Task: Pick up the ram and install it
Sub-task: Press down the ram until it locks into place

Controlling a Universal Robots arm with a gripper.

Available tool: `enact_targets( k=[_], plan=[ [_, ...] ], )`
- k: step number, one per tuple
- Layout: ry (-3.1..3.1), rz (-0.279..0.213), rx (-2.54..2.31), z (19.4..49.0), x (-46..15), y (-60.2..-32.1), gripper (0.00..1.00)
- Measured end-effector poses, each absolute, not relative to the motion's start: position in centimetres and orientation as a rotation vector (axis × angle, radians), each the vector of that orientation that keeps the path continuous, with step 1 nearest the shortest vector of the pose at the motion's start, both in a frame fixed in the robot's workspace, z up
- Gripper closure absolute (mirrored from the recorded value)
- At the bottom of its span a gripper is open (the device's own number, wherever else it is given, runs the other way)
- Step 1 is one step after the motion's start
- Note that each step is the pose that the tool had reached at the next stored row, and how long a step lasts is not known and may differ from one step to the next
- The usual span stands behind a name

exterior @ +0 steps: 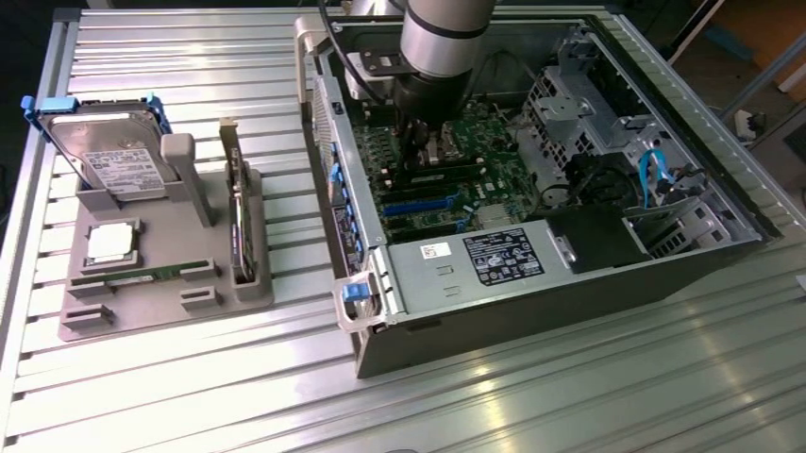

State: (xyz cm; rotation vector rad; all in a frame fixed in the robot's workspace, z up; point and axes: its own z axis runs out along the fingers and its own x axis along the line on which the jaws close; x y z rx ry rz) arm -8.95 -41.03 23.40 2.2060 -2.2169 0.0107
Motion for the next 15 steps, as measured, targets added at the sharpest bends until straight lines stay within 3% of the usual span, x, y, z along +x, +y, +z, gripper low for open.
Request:
enact_targets(
  k=[15],
  plan=[
    [-2.217,0.011,2.206,23.23,-8.94,-41.06,0.89]
  ],
)
